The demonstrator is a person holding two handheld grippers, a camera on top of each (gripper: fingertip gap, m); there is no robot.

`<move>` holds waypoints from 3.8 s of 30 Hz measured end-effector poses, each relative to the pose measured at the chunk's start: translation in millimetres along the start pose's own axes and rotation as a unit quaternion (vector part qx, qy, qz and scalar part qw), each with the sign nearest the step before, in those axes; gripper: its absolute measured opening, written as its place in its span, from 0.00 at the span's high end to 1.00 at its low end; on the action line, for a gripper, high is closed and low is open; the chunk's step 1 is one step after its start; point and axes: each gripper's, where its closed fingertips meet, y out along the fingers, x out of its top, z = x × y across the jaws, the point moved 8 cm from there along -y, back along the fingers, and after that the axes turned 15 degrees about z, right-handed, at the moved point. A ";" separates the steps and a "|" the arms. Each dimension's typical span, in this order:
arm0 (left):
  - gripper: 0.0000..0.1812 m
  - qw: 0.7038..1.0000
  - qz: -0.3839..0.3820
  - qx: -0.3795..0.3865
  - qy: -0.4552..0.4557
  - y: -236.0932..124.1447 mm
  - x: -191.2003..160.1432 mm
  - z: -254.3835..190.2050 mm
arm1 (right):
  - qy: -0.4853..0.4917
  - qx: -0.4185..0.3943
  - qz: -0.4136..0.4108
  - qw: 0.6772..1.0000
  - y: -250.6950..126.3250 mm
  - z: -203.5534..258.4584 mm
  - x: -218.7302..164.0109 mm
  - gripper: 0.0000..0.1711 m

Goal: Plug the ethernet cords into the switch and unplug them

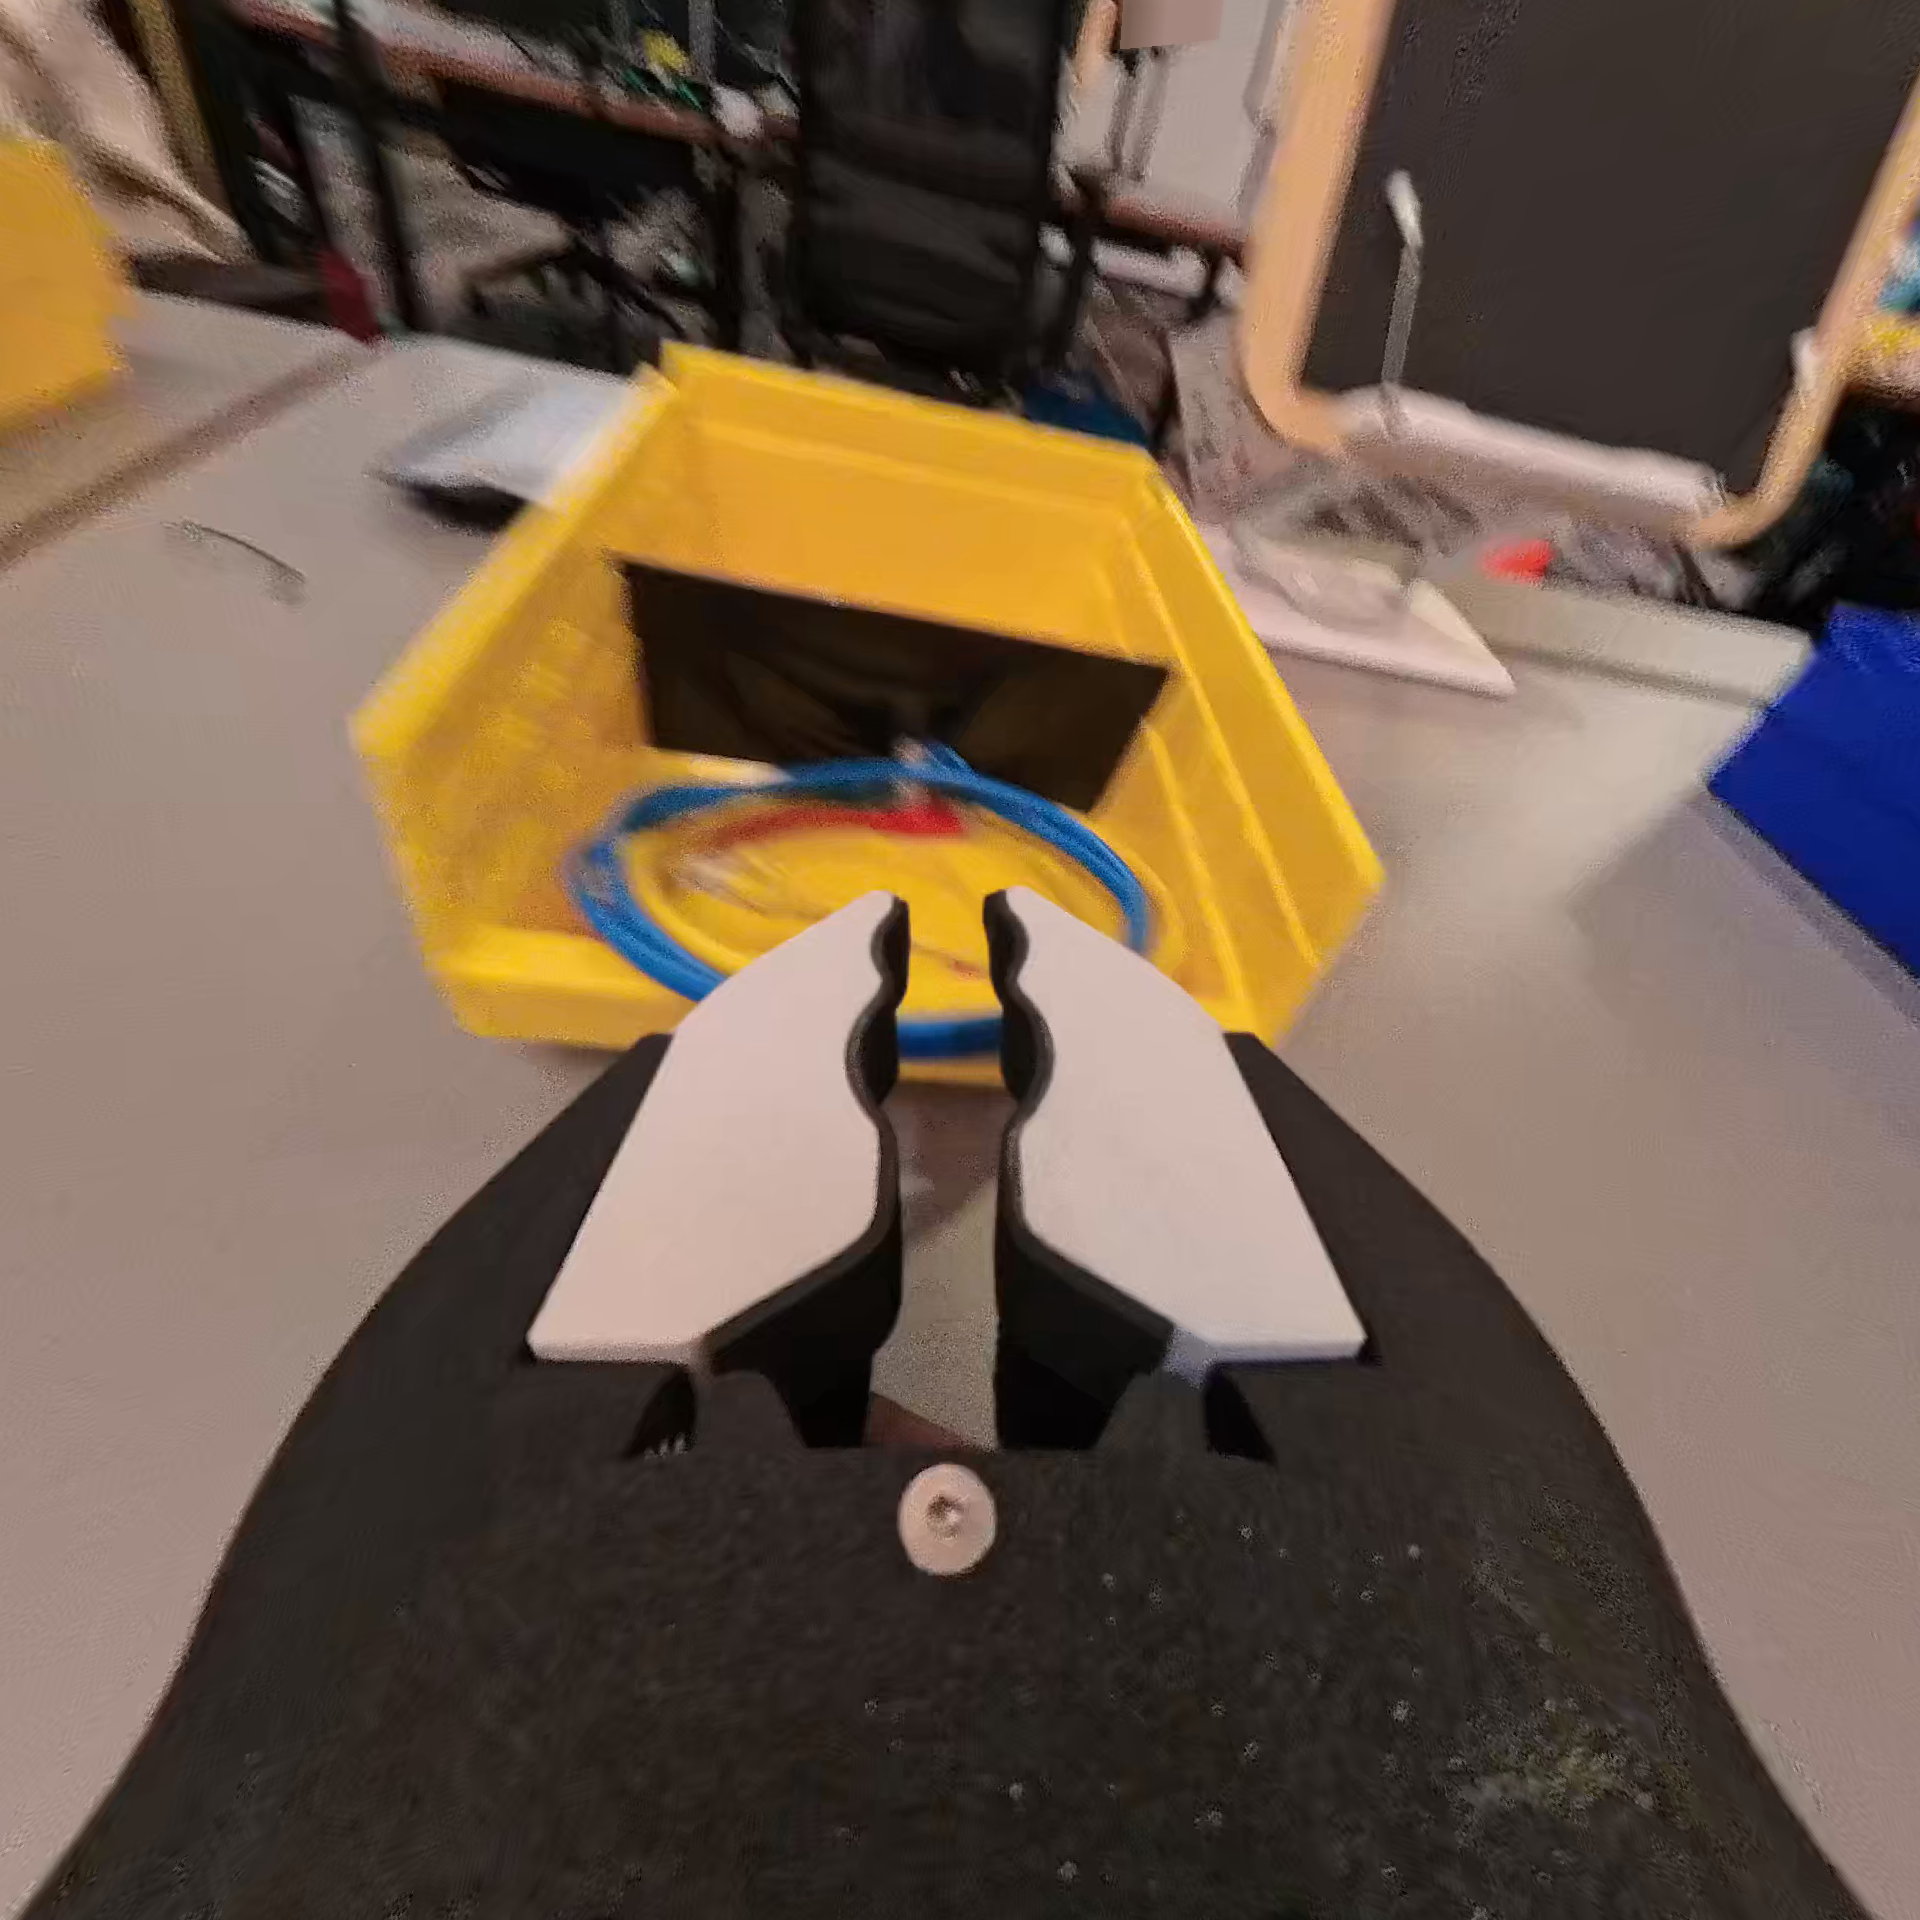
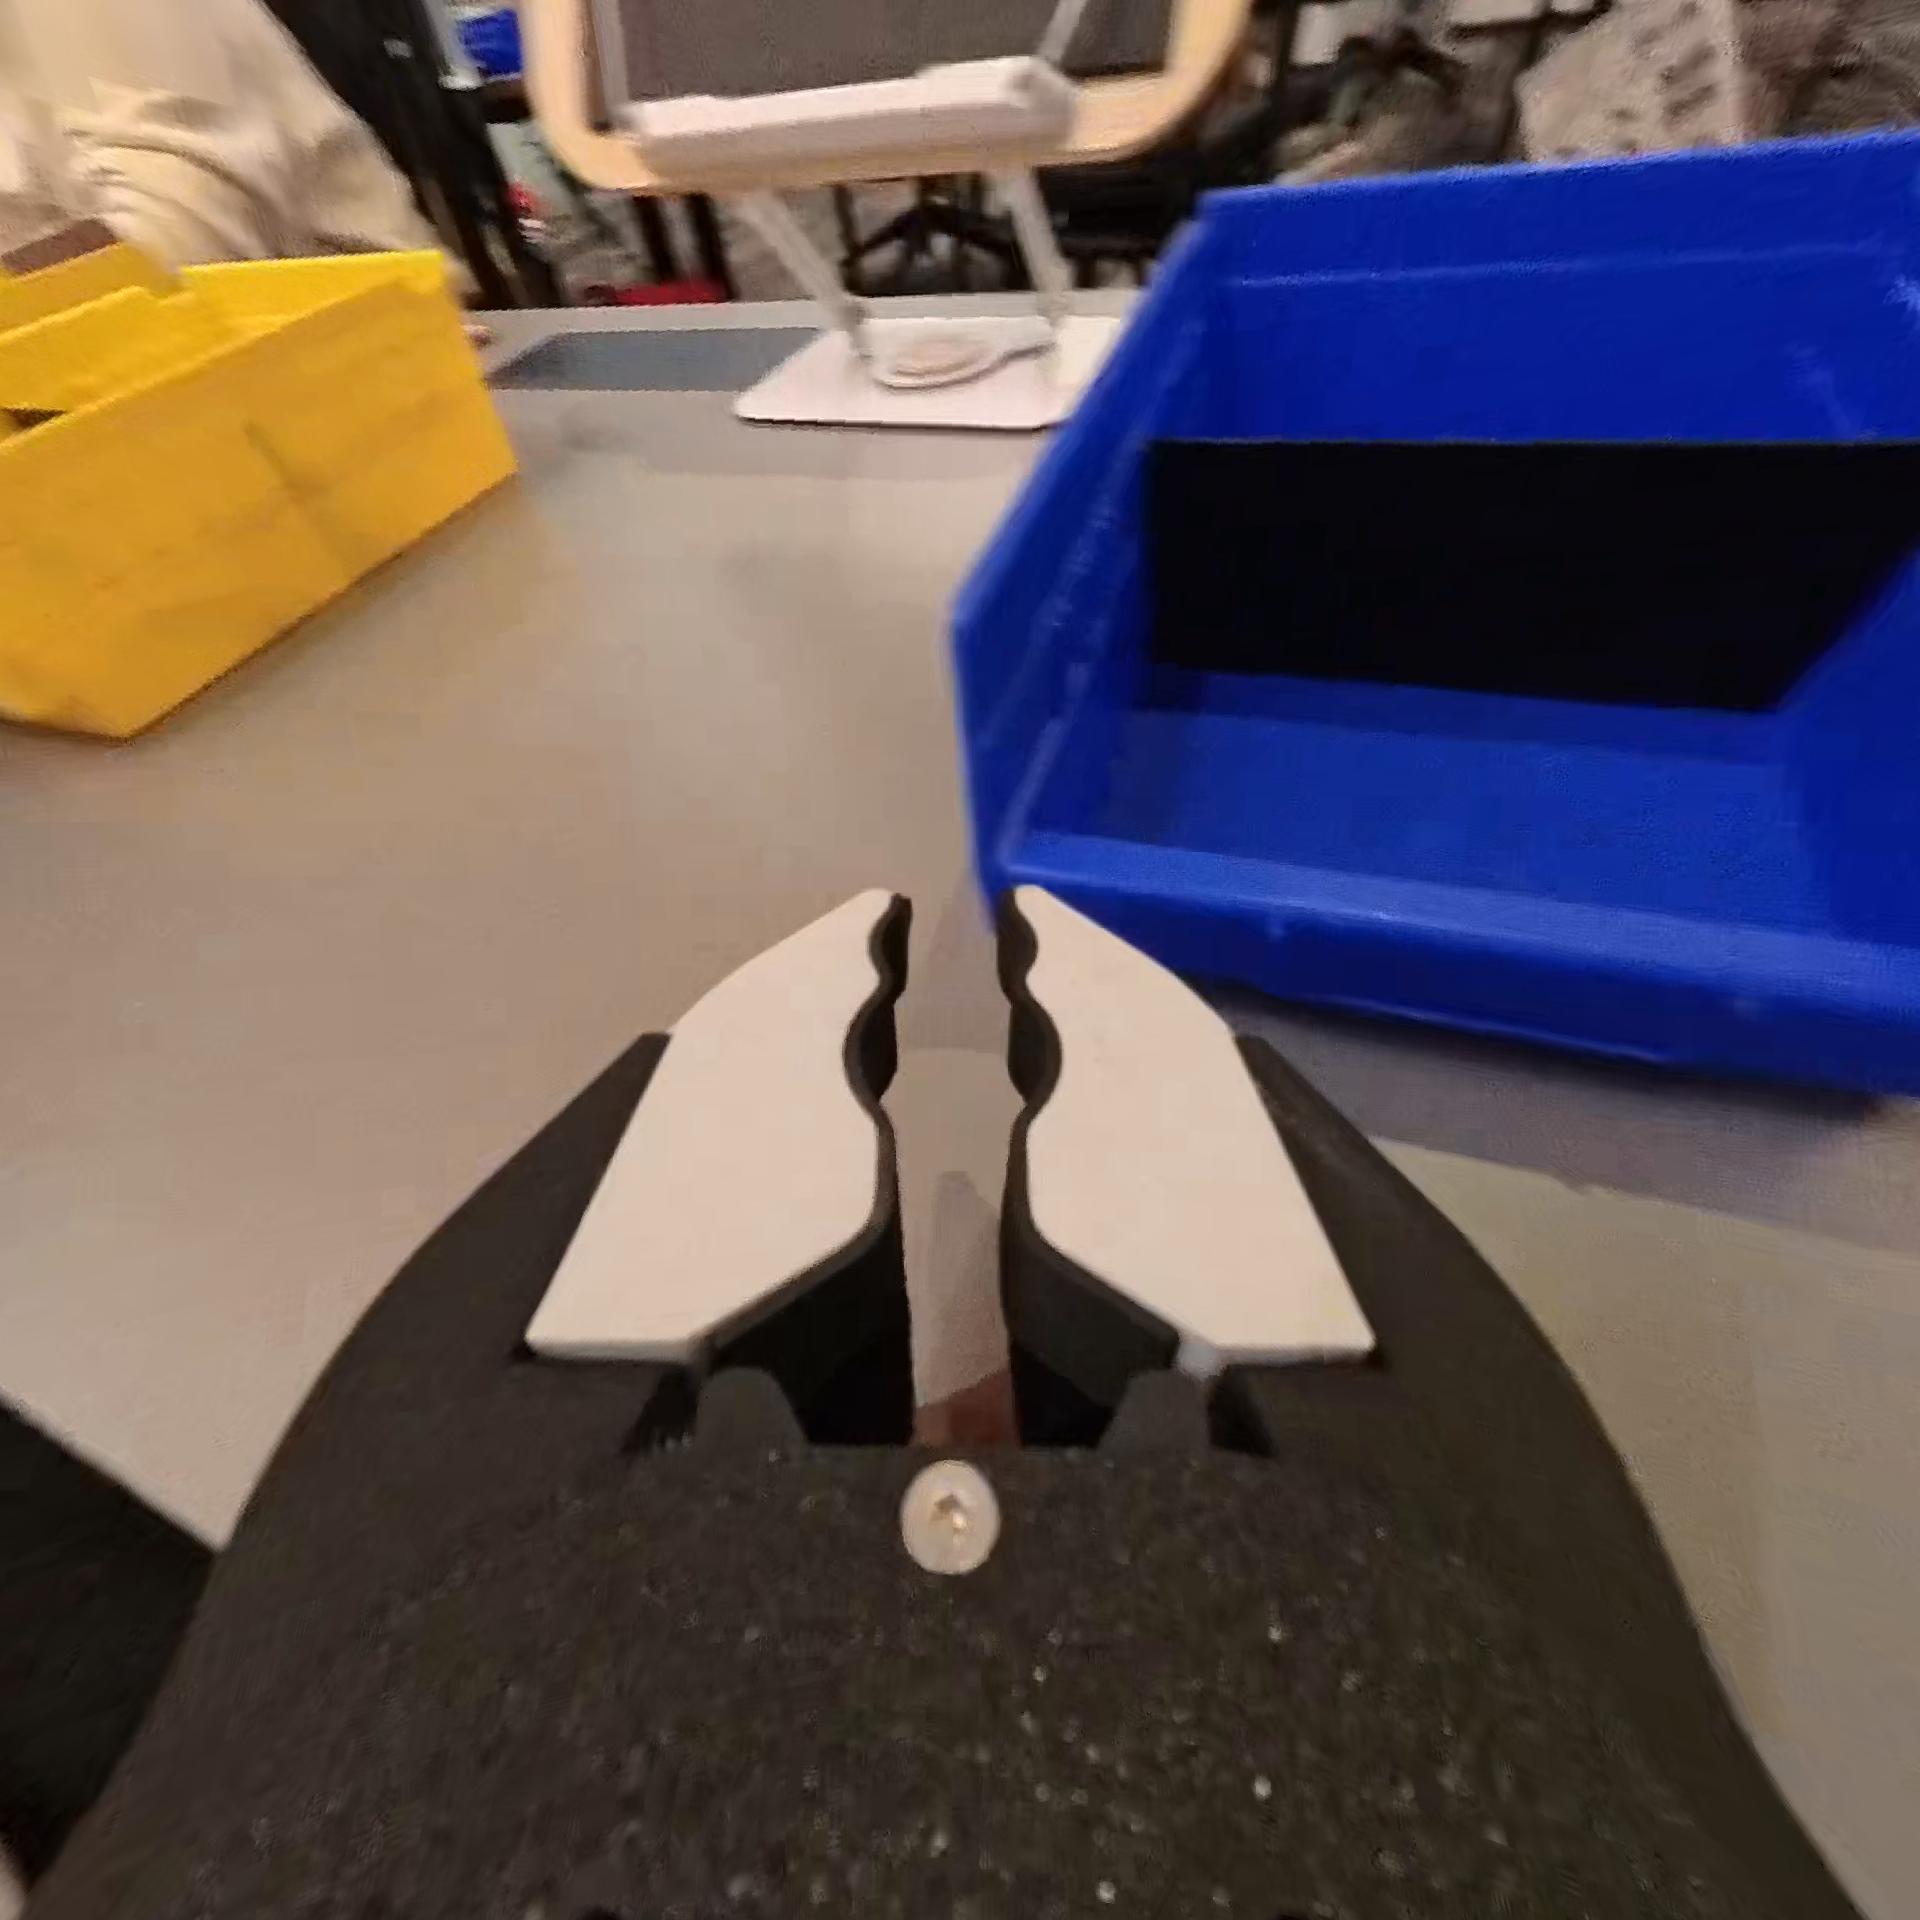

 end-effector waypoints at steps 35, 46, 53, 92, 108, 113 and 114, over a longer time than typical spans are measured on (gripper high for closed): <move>0.90 0.996 0.072 -0.046 0.017 -6.4 -27.7 -20.7 | 0.110 -0.112 0.005 0.988 -14.8 -68.9 -8.7 0.91; 0.87 0.991 0.115 -0.050 0.046 -14.5 -47.3 -9.9 | 0.088 -0.104 0.011 0.991 -0.5 -55.6 1.2 0.91; 0.87 0.988 0.124 -0.062 0.070 -15.2 -51.4 -15.5 | 0.043 -0.115 0.022 0.992 9.2 -42.4 5.2 0.92; 0.97 0.990 -0.024 -0.105 0.090 -9.9 10.6 -51.9 | 0.057 -0.104 0.036 0.992 6.2 -43.4 -1.3 0.92; 0.97 0.795 -0.017 -0.195 0.575 -29.5 -86.8 -254.0 | 0.050 -0.108 0.035 0.992 5.1 -43.0 -1.5 0.92; 0.97 0.779 0.078 -0.216 0.583 -1.6 -122.2 -282.7 | 0.044 -0.111 0.036 0.992 5.0 -41.5 -1.6 0.92; 0.97 0.783 0.094 -0.210 0.578 2.7 -124.9 -287.8 | 0.042 -0.111 0.036 0.992 5.1 -41.2 -1.6 0.92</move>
